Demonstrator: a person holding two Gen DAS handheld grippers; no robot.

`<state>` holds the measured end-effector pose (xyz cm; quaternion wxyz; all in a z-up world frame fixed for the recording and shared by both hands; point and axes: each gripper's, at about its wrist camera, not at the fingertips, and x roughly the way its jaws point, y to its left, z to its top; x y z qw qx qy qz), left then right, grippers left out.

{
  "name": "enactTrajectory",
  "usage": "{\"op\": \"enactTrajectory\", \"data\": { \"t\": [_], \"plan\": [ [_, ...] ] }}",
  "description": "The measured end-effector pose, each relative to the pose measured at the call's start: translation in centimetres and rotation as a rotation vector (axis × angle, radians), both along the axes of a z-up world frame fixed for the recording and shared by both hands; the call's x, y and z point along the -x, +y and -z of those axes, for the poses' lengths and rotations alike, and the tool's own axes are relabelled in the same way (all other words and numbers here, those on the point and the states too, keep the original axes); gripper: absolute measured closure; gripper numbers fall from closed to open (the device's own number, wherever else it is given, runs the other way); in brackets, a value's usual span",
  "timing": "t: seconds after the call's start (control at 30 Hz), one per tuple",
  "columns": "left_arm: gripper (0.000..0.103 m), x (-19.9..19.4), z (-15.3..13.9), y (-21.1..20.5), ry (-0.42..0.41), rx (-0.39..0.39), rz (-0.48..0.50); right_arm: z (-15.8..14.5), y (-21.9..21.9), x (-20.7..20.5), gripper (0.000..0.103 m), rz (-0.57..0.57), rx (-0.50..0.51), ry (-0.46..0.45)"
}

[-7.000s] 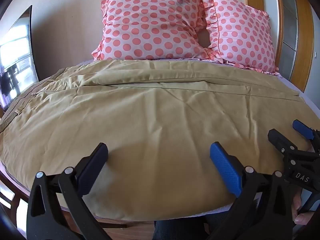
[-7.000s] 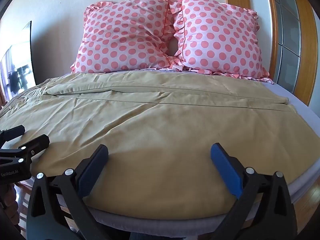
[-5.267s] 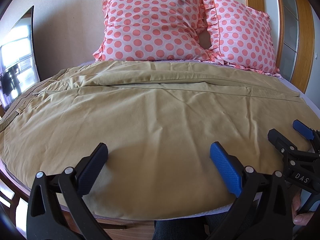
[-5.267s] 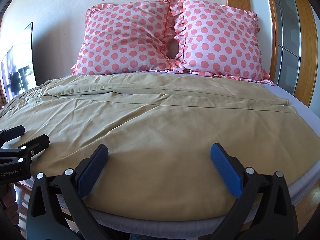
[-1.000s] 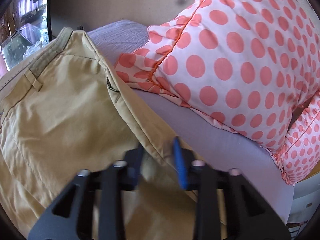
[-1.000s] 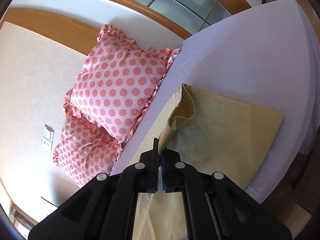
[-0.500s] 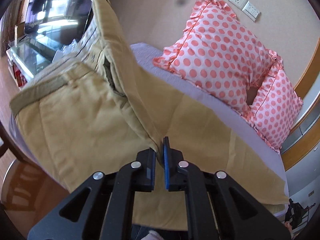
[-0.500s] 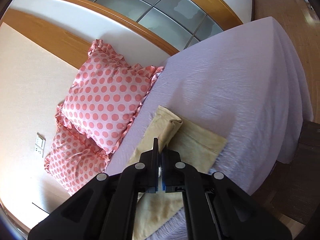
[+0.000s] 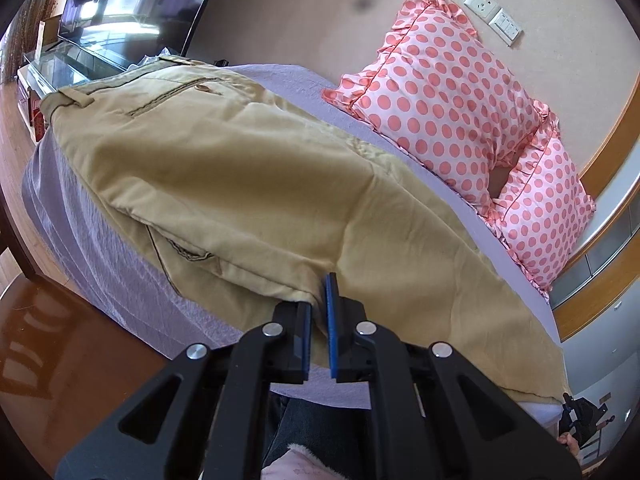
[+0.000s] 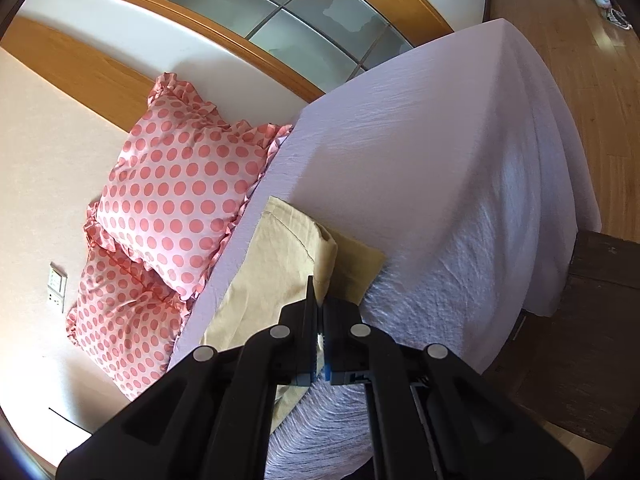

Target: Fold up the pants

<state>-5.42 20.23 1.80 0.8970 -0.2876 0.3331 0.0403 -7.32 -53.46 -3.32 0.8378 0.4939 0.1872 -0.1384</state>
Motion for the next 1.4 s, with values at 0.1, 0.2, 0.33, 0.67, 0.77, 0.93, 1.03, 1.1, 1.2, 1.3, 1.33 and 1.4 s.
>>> {"op": "enactTrajectory", "data": {
  "t": [0.1, 0.2, 0.33, 0.67, 0.77, 0.93, 1.03, 1.1, 1.2, 1.3, 1.33, 1.4],
  "plan": [
    [0.097, 0.2, 0.2, -0.1, -0.010, -0.005, 0.009, -0.1, 0.2, 0.0, 0.101, 0.001, 0.012, 0.016],
    [0.095, 0.3, 0.2, 0.0, -0.015, -0.002, 0.018, -0.9, 0.9, 0.1, 0.101, 0.002, 0.087, 0.047],
    [0.090, 0.9, 0.2, 0.2, -0.035, 0.001, 0.030, -1.8, 0.9, 1.1, 0.064, 0.069, 0.146, 0.062],
    [0.054, 4.3, 0.5, 3.0, -0.080, 0.020, -0.104, -1.6, 3.2, -0.7, 0.077, -0.002, 0.279, 0.069],
    [0.052, 4.6, 1.3, 3.6, -0.069, 0.050, -0.111, -1.0, 4.6, -1.7, 0.093, -0.062, 0.290, 0.057],
    [0.049, 4.6, 1.7, 3.5, -0.082, 0.062, -0.089, -3.4, 7.0, -3.9, 0.096, -0.139, 0.294, -0.048],
    [0.044, 4.8, 1.6, 3.2, -0.107, 0.075, -0.073, -7.1, 11.9, -6.7, 0.096, -0.302, 0.336, -0.175],
    [0.041, 4.9, 1.5, 2.7, -0.122, 0.076, -0.057, -9.0, 16.7, -8.7, 0.096, -0.458, 0.357, -0.249],
    [0.034, 5.1, 1.1, 1.9, -0.144, 0.063, -0.031, -9.7, 25.7, -11.1, 0.096, -0.744, 0.380, -0.294],
    [0.025, 5.4, 0.7, 1.1, -0.168, 0.037, 0.001, -7.6, 35.5, -11.8, 0.093, -1.082, 0.472, -0.227],
    [0.021, 5.5, 0.7, 0.8, -0.176, 0.029, 0.014, -6.6, 38.1, -11.4, 0.090, -1.165, 0.532, -0.185],
    [0.014, 5.5, 0.6, 0.5, -0.181, 0.014, 0.046, -4.9, 41.1, -10.1, 0.055, -1.250, 0.633, -0.135]
  ]
}}
